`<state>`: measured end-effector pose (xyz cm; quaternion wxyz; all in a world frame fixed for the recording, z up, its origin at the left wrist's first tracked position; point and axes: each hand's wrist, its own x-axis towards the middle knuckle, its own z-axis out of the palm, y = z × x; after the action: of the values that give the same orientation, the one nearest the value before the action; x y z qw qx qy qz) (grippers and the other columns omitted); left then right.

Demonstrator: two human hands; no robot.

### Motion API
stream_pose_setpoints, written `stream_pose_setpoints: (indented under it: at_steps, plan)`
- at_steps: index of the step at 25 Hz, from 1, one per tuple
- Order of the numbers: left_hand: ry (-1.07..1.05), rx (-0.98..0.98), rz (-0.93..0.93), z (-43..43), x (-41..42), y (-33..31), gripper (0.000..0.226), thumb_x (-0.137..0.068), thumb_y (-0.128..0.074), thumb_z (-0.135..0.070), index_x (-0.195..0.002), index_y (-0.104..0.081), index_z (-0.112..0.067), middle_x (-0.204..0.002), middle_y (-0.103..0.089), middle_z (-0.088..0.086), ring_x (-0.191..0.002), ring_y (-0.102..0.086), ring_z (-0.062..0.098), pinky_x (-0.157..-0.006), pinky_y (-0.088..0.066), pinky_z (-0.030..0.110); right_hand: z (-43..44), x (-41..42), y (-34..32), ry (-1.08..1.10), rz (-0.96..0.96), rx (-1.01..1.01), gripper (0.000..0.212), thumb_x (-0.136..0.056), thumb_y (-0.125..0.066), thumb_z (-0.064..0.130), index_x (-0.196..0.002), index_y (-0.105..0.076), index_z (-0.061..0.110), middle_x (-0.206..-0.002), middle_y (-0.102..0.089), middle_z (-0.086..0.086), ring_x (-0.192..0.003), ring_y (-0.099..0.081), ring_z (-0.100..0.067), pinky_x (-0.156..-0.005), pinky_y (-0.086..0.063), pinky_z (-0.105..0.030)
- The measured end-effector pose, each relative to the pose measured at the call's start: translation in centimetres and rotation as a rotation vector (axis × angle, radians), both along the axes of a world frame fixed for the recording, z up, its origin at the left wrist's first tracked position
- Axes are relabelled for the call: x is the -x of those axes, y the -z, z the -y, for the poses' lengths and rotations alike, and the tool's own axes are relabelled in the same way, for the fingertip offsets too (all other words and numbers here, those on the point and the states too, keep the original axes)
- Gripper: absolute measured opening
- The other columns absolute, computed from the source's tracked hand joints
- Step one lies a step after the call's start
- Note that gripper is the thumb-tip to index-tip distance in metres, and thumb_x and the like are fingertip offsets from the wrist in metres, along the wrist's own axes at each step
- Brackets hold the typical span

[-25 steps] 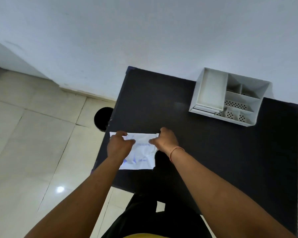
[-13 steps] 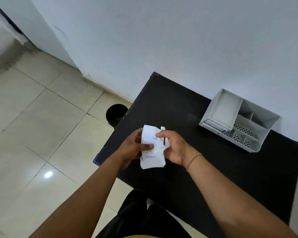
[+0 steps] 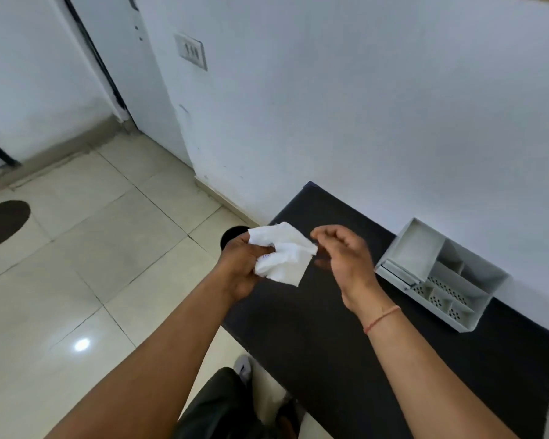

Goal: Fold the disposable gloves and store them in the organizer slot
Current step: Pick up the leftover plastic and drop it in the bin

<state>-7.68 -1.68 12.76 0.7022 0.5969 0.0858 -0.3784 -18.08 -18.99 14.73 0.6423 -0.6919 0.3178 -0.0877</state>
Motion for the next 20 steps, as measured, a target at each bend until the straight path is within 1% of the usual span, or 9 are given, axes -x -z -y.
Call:
stream_pose_setpoints:
  at_steps: [3, 5, 7, 9, 10, 12, 15, 17, 20]
  plan:
    - [-0.084, 0.187, -0.116, -2.9, -2.5, -1.8, 0.014, -0.103, -0.061, -0.007, -0.111, -0.072, -0.008, -0.102, -0.074, 0.012, -0.088, -0.073, 0.024, -0.067, -0.066, 0.032, -2.8, -1.6, -0.5, -0.192, -0.073, 0.074, 0.037, -0.093, -0.075, 0.012, -0.124, -0.071, 0.031, -0.123, -0.073, 0.008, -0.109, -0.072, -0.014, -0.075, -0.066, -0.030]
    - [-0.073, 0.022, -0.046, -4.0, -4.0, -2.0, 0.015, -0.103, -0.063, -0.011, -0.111, -0.075, -0.005, -0.100, -0.078, 0.015, -0.089, -0.074, 0.030, -0.076, -0.064, 0.037, -5.2, -3.8, -0.2, -0.235, -0.009, -0.108, 0.044, -0.089, -0.082, 0.012, -0.128, -0.070, 0.028, -0.123, -0.074, 0.004, -0.110, -0.075, -0.019, -0.076, -0.067, -0.034]
    - [0.012, -0.253, 0.124, -5.1, -5.8, -1.9, 0.010, -0.102, -0.069, -0.016, -0.097, -0.077, -0.013, -0.087, -0.077, 0.012, -0.082, -0.073, 0.031, -0.078, -0.059, 0.041, -8.0, -7.2, 0.1, -0.156, 0.067, -0.317, 0.041, -0.088, -0.084, 0.011, -0.125, -0.073, 0.024, -0.121, -0.078, -0.003, -0.109, -0.078, -0.024, -0.081, -0.067, -0.043]
    - [0.082, -0.387, 0.246, -7.0, -8.4, -1.5, 0.008, -0.098, -0.077, -0.021, -0.091, -0.074, -0.023, -0.086, -0.076, 0.006, -0.078, -0.074, 0.027, -0.074, -0.064, 0.039, -10.9, -11.8, 1.0, -0.064, 0.036, -0.300, 0.035, -0.088, -0.085, 0.013, -0.120, -0.076, 0.023, -0.119, -0.080, -0.005, -0.110, -0.078, -0.027, -0.085, -0.067, -0.049]
    - [0.104, -0.387, 0.269, -8.3, -10.3, -1.2, 0.005, -0.097, -0.079, -0.022, -0.096, -0.075, -0.025, -0.092, -0.078, 0.007, -0.082, -0.076, 0.026, -0.075, -0.067, 0.040, -12.2, -14.2, 1.6, -0.019, 0.010, -0.244, 0.028, -0.089, -0.084, 0.013, -0.114, -0.079, 0.025, -0.115, -0.081, -0.005, -0.109, -0.078, -0.029, -0.086, -0.067, -0.051]
    - [0.167, -0.344, 0.284, -11.3, -14.5, -1.0, 0.017, -0.095, -0.079, -0.017, -0.112, -0.077, -0.019, -0.105, -0.079, 0.011, -0.089, -0.078, 0.027, -0.075, -0.071, 0.043, -14.7, -18.5, 2.5, 0.062, -0.021, -0.152, 0.016, -0.089, -0.081, 0.015, -0.098, -0.082, 0.028, -0.105, -0.083, -0.003, -0.105, -0.078, -0.030, -0.088, -0.066, -0.054]
    - [0.217, -0.233, 0.264, -15.7, -20.8, -1.2, 0.032, -0.093, -0.078, -0.006, -0.125, -0.075, -0.011, -0.112, -0.080, 0.015, -0.083, -0.080, 0.026, -0.067, -0.069, 0.038, -18.1, -24.0, 2.9, 0.179, -0.021, -0.121, 0.016, -0.085, -0.079, 0.011, -0.086, -0.083, 0.027, -0.093, -0.083, -0.004, -0.097, -0.079, -0.035, -0.086, -0.066, -0.057]
    - [0.224, -0.168, 0.217, -17.5, -24.5, -1.0, 0.035, -0.091, -0.080, -0.005, -0.125, -0.074, -0.008, -0.116, -0.080, 0.017, -0.084, -0.082, 0.029, -0.075, -0.070, 0.042, -20.0, -27.0, 3.1, 0.262, -0.006, -0.109, 0.021, -0.083, -0.078, 0.008, -0.083, -0.084, 0.028, -0.088, -0.083, -0.002, -0.092, -0.080, -0.033, -0.083, -0.067, -0.056]
    - [0.252, -0.093, 0.125, -17.3, -28.2, -0.1, 0.028, -0.096, -0.075, -0.007, -0.124, -0.075, -0.003, -0.116, -0.082, 0.023, -0.102, -0.082, 0.039, -0.094, -0.067, 0.049, -21.9, -29.5, 3.0, 0.294, -0.009, 0.045, 0.025, -0.087, -0.075, 0.013, -0.087, -0.084, 0.036, -0.087, -0.082, 0.016, -0.087, -0.078, -0.011, -0.084, -0.067, -0.044]
